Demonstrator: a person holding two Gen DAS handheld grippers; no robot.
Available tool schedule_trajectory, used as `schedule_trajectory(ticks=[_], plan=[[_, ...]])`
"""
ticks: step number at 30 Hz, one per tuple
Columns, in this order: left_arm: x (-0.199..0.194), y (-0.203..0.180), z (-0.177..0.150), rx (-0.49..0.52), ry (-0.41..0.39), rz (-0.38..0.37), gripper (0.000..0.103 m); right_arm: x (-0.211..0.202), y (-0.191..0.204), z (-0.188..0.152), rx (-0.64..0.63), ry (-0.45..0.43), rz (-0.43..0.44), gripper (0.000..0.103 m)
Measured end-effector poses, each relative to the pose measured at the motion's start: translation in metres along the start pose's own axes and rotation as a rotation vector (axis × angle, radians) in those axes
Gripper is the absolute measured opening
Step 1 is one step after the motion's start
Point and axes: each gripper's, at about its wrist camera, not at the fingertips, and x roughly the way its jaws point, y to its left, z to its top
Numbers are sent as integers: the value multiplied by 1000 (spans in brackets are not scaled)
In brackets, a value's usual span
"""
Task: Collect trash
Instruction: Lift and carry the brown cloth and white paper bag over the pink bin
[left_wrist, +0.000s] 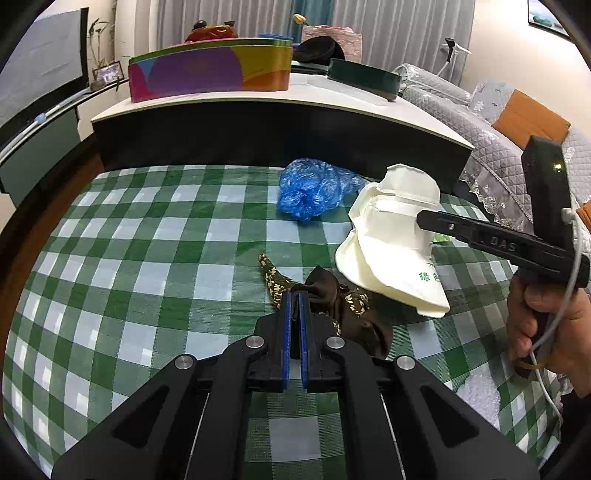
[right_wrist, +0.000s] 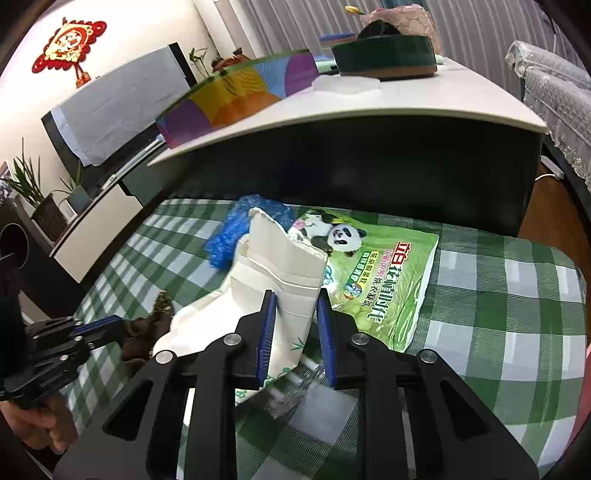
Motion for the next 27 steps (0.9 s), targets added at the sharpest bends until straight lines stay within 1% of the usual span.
schedule_trajectory(ticks=[1, 6, 12, 15, 17, 20, 24, 27], plan=[[-1, -2, 0, 5, -2, -3, 4, -5, 2, 0, -3, -6, 2, 21], [-7, -5, 2, 10, -18, -16, 4, -39, 12, 2, -31, -47, -2, 19], [-22, -12, 4, 19, -53, -41, 4, -87, 24, 6, -61, -120, -62, 18], [-31, -17, 4, 30, -72, -55, 4, -113, 29, 5, -75, -153, -124, 18], [-36, -20, 5, 33, -82, -63, 4, -134, 31, 4, -88, -169, -191, 18], [-44, -25, 5, 42, -98, -75, 4, -157, 32, 2, -101, -183, -257, 18], [-55, -33, 5, 58, -124, -92, 4, -184, 32, 0, -143, -180, -352, 18], [-61, -40, 5, 81, -139, -96, 4, -202, 31, -2, -164, -176, -407, 18]])
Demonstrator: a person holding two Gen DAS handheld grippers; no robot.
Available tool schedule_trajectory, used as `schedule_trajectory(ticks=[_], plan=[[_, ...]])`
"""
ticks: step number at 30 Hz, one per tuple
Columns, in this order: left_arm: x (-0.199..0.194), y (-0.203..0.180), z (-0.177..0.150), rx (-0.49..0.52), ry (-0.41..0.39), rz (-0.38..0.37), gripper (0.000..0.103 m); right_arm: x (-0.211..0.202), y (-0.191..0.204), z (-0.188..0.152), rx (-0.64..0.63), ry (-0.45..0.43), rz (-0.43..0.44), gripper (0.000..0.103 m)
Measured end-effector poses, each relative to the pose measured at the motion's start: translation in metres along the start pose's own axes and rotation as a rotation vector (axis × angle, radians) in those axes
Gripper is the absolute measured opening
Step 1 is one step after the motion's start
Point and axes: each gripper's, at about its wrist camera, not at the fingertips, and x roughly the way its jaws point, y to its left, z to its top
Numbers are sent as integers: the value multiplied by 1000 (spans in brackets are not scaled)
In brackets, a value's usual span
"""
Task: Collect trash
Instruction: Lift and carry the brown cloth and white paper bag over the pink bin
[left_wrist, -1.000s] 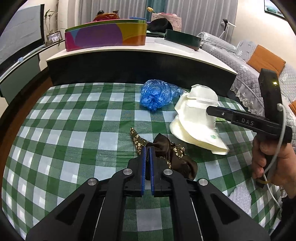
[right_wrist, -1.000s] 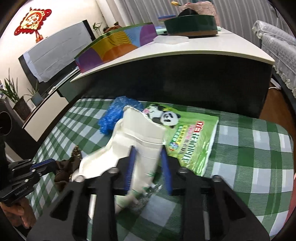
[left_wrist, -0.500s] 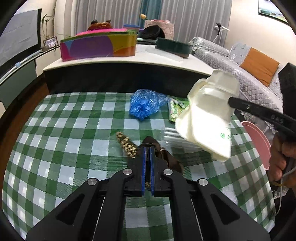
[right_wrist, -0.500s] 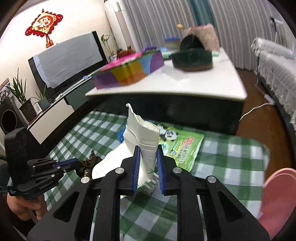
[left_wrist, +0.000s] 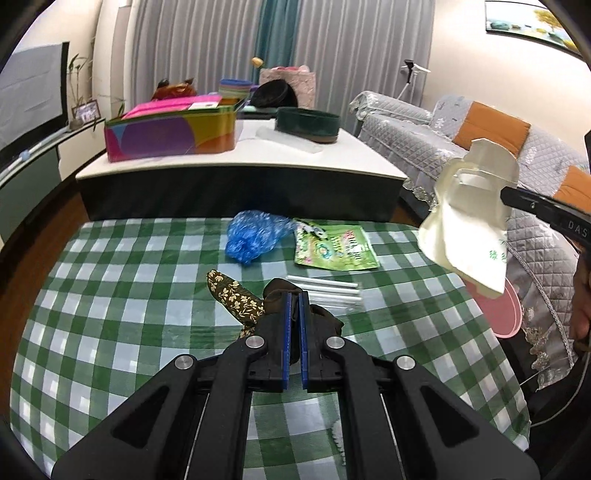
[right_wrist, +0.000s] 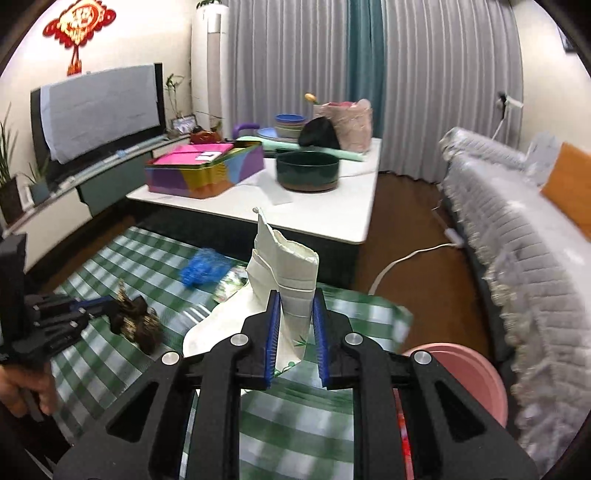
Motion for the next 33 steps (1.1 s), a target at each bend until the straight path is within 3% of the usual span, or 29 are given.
schedule_trajectory(ticks=[12, 33], plan=[[-9, -19, -3, 50, -17, -1, 4, -27, -25, -23, 1, -64, -132, 18], [-2, -67, 1, 116, -39, -60, 4, -47, -56, -43, 31, -73, -228, 18]])
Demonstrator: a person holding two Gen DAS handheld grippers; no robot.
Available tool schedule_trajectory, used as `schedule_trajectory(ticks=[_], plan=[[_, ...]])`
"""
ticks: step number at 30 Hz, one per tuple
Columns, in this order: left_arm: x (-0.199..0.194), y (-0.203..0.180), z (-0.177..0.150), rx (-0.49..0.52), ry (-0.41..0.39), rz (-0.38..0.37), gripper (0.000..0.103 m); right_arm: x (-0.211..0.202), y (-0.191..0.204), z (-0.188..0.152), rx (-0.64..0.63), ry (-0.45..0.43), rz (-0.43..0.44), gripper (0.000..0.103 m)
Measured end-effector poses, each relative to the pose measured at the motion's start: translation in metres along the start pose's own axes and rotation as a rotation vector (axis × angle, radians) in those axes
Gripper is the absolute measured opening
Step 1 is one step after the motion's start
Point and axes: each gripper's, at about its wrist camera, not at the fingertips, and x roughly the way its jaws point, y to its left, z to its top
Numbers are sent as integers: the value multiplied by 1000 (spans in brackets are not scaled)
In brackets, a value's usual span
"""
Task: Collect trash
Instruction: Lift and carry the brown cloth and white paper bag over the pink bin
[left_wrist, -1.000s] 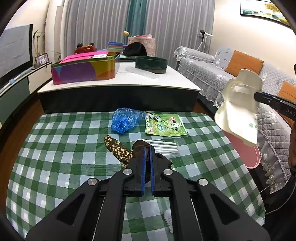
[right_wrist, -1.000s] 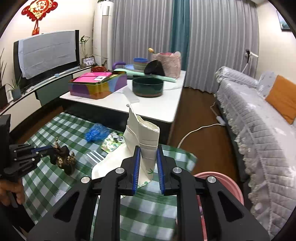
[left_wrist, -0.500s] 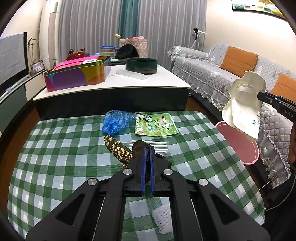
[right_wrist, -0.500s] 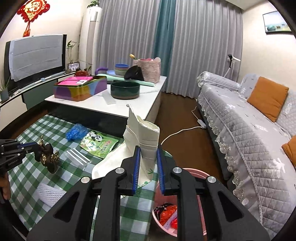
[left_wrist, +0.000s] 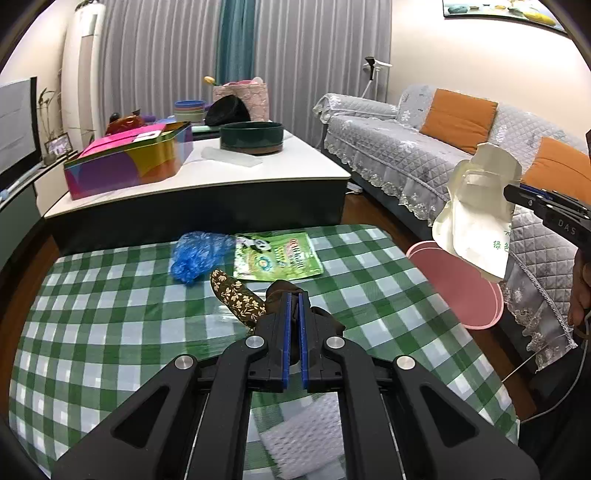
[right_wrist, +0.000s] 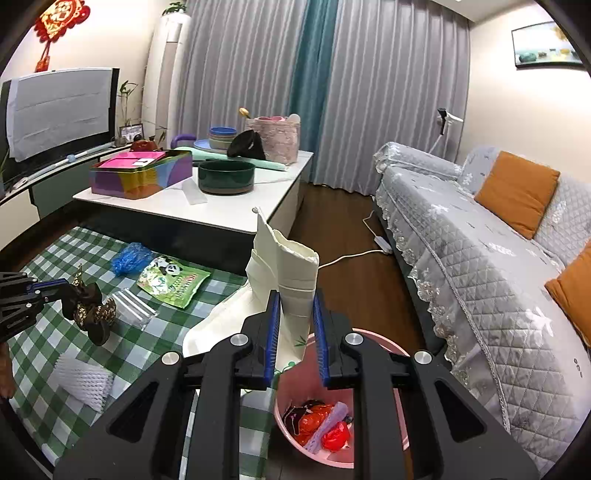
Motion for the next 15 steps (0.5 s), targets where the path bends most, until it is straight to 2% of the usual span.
schedule_trajectory(ticks=[15], plan=[[3, -26, 6, 31, -5, -43, 4, -10, -25, -4, 38, -12, -32, 18]])
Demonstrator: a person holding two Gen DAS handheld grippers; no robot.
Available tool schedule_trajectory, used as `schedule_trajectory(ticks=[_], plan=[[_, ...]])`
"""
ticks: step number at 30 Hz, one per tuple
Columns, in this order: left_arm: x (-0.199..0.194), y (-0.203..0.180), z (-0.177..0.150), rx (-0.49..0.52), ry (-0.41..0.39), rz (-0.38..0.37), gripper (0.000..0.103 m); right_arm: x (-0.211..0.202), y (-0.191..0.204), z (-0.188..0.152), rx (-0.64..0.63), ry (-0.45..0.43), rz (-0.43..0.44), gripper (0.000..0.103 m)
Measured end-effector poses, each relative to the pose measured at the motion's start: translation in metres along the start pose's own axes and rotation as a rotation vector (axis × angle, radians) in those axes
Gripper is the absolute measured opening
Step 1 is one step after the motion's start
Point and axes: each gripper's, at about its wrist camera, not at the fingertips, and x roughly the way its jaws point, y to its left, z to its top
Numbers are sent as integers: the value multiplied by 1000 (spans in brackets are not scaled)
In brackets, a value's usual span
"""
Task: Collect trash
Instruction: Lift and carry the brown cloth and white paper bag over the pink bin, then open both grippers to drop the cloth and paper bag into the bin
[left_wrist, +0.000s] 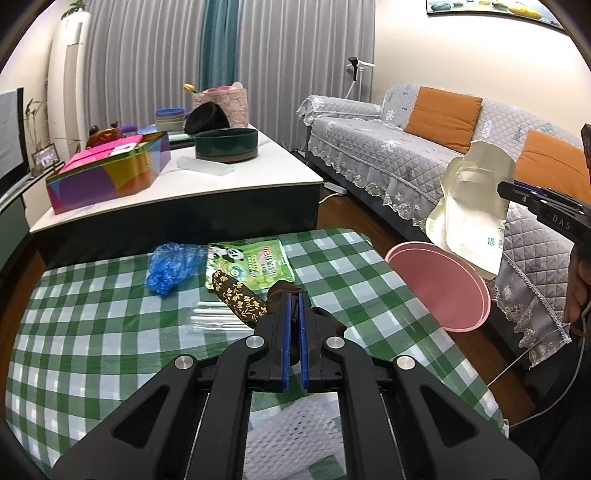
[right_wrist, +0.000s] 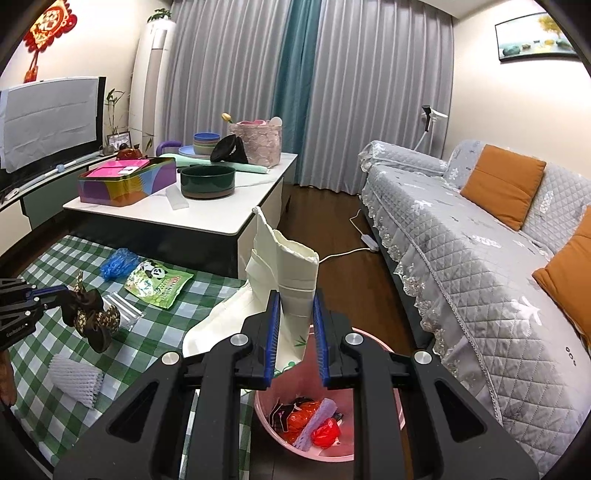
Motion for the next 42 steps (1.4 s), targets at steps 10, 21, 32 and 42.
schedule_trajectory(ticks=[10, 21, 32, 42], plan=[[14, -20, 13, 38, 38, -58, 4, -4, -26, 5, 59, -15, -29, 18], [29, -55, 36, 74, 25, -100, 4, -8, -54, 10, 86, -43, -104, 18], [46, -90, 67, 115, -5, -144, 4, -5, -83, 12, 138, -37, -149, 18], [72, -116, 77, 131, 0, -200, 4, 8, -99, 3, 167, 1, -179, 19]])
